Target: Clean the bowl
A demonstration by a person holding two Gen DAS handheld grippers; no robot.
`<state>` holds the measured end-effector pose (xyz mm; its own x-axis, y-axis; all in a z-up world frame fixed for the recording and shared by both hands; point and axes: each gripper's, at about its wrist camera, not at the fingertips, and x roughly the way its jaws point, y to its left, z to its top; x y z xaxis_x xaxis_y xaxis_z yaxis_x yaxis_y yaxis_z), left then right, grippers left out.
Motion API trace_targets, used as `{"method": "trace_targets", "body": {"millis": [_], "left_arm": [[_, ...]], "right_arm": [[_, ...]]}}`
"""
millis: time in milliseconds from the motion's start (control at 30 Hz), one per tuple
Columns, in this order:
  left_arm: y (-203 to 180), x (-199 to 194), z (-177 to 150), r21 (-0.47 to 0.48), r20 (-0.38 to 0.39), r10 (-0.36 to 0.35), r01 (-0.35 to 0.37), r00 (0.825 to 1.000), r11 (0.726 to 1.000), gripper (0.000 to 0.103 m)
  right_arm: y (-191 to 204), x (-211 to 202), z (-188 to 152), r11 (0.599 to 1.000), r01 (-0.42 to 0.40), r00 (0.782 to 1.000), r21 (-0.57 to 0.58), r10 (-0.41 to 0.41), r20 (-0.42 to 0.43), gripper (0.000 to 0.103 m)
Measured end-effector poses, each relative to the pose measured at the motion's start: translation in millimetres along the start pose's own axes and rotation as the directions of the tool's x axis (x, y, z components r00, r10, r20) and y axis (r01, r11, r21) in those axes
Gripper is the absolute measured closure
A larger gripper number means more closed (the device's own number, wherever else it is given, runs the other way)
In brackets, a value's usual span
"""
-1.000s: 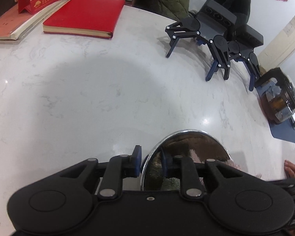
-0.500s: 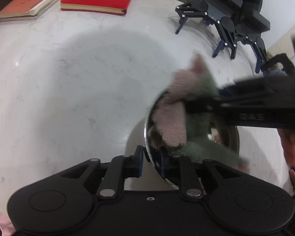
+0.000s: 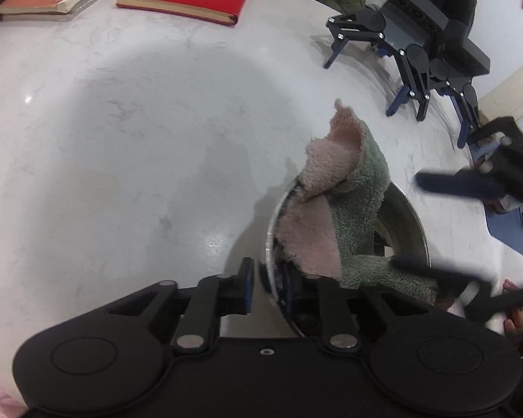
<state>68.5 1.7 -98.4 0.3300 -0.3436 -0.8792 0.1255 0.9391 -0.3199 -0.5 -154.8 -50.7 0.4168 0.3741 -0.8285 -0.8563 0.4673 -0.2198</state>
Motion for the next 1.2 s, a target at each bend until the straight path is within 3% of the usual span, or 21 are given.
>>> {"method": "trace_targets", "body": {"millis": [67,200,300,400,433,533,600,767,833,867,1067,1200], "left_arm": [[-2,-1,-1,0.009,0.005,0.011,-0.011,1.000,1.000,0.089],[-1,-1,-3,-0.004,0.009,0.014,-0.013,1.000,1.000,0.089],[-1,-2,-4,-0.013,0.022,0.009,-0.008,1.000,1.000,0.089],[-1,1,-4,-0.027,0.021,-0.005,0.005,1.000,1.000,0.090],[-1,2,-5,-0.034,0.018,-0.013,0.014,1.000,0.999,0.090],[-5,3,-5,-0.020,0.021,-0.011,0.011,1.000,1.000,0.089],[-5,3,-6,-0.012,0.019,-0.009,0.009,1.000,1.000,0.089],[-4,2,-6,-0.006,0.012,-0.011,0.011,1.000,1.000,0.089],[-3,2,-7,-0.008,0.014,-0.013,0.013,1.000,1.000,0.089],[-3,2,-7,-0.011,0.015,-0.015,0.015,1.000,1.000,0.089],[-2,4,-7,-0.027,0.022,-0.030,0.030,0.999,0.999,0.089],[-1,3,-6,-0.026,0.016,-0.035,0.035,0.999,0.999,0.089]], "right_arm": [[13,20,2,0.995,-0.006,0.999,-0.103,0.002,-0.041,0.056],[9,41,9,0.995,-0.050,0.998,-0.089,0.045,-0.054,0.056],[10,58,7,0.993,-0.020,0.993,-0.119,0.006,-0.119,0.059],[5,59,2,0.997,-0.041,0.985,-0.061,0.030,-0.172,0.064],[4,58,1,0.997,-0.045,0.983,-0.055,0.035,-0.182,0.066],[5,58,-1,0.994,-0.107,0.969,-0.003,0.104,-0.226,0.089],[7,59,0,0.989,-0.150,0.963,0.014,0.149,-0.224,0.089],[8,65,12,0.997,-0.061,0.982,-0.055,0.050,-0.184,0.090],[3,65,11,0.997,-0.017,0.981,-0.079,0.001,-0.196,0.095],[1,65,10,0.996,0.000,0.977,-0.093,-0.020,-0.210,0.094],[9,61,-2,0.994,-0.092,0.948,-0.054,0.070,-0.311,0.082],[1,48,3,0.998,-0.068,0.962,-0.007,0.063,-0.265,0.059]]}}
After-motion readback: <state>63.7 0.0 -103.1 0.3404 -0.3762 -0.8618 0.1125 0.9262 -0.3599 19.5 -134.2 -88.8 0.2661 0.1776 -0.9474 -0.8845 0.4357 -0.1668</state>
